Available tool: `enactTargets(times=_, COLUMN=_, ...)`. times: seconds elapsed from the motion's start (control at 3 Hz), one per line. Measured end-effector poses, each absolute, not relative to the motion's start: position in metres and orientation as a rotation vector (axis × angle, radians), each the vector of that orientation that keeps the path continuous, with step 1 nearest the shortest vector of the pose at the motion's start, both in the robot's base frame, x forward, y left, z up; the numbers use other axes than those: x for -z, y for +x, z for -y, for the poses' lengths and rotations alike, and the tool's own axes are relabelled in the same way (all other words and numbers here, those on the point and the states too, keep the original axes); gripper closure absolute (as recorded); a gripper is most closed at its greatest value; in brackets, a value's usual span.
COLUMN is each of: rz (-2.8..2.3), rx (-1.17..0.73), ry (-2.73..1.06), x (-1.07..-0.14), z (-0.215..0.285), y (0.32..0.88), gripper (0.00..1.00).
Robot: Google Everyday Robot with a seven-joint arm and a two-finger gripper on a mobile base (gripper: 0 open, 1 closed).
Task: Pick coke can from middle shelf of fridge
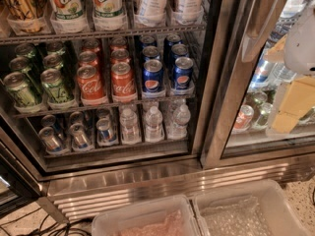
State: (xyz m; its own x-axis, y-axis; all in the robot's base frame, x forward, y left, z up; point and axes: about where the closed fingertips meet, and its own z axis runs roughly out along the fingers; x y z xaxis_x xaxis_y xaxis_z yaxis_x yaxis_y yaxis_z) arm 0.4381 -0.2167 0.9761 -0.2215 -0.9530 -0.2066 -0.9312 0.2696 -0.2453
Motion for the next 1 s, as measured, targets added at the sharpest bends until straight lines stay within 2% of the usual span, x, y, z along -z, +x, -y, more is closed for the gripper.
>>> enactTargets(times=0.67, rz=-2.237, rx=0.06, ry=-1.679, x=-0.973, z=0.212, y=0.441, gripper=0.0)
enactTargets(times=1.0, rz=-2.258, rx=-0.113, ry=-1.539, x=-0.957, z=0.207, y=0.452, gripper=0.0)
